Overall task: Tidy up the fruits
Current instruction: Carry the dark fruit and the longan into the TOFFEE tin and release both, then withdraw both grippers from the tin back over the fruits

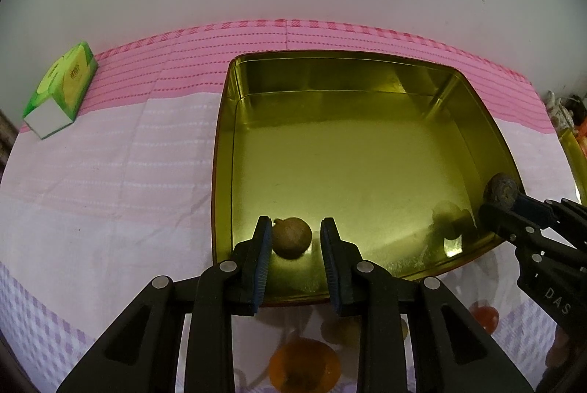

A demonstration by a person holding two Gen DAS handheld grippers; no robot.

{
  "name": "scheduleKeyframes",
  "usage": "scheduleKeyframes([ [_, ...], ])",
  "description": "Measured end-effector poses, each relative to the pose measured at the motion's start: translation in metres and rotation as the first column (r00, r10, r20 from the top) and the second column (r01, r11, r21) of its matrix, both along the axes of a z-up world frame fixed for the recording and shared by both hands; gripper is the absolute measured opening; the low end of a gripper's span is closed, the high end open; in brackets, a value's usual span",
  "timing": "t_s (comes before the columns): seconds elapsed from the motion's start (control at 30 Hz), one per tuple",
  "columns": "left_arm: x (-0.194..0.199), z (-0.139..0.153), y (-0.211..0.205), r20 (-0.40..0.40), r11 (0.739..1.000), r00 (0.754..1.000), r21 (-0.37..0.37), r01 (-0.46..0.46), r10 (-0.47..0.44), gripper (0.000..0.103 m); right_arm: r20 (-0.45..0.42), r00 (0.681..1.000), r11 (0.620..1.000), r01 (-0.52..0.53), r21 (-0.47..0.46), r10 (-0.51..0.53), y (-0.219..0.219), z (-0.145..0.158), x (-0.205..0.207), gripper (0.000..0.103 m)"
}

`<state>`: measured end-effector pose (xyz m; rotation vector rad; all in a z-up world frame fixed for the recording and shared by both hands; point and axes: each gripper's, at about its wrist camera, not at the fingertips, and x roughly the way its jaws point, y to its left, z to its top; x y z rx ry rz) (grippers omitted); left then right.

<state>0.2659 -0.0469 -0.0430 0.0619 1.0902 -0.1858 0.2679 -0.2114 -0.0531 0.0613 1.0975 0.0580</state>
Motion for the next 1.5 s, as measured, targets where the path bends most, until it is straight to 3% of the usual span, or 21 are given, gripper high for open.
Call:
scheduleKeyframes([
  [0.17, -0.004, 0.003, 0.000, 0.005, 1.000, 1.000, -0.005, -0.001, 0.001, 0.045, 0.007, 1.000, 1.000, -0.002, 0.011, 0.002, 0.002, 0.003, -0.002, 0.038],
  [0.57, -0.028, 0.023, 0.000, 0.048, 1.000, 0.999, 0.006, 0.015, -0.015, 0.046, 0.045, 0.999, 1.000, 0.015, 0.020, -0.016, 0.000, 0.020, -0.019, 0.040],
  [1.0, -0.077, 0.041, 0.020, 0.093, 1.000, 0.996, 0.019, 0.005, -0.007, 0.046, 0.067, 0.997, 0.999, 0.040, 0.037, -0.042, -0.006, 0.033, -0.068, 0.040],
  [1.5, -0.147, 0.005, 0.041, 0.029, 0.999, 1.000, 0.049, -0.011, 0.010, 0.046, -0.002, 0.998, 0.997, 0.064, 0.047, -0.064, -0.014, 0.003, -0.140, 0.040],
])
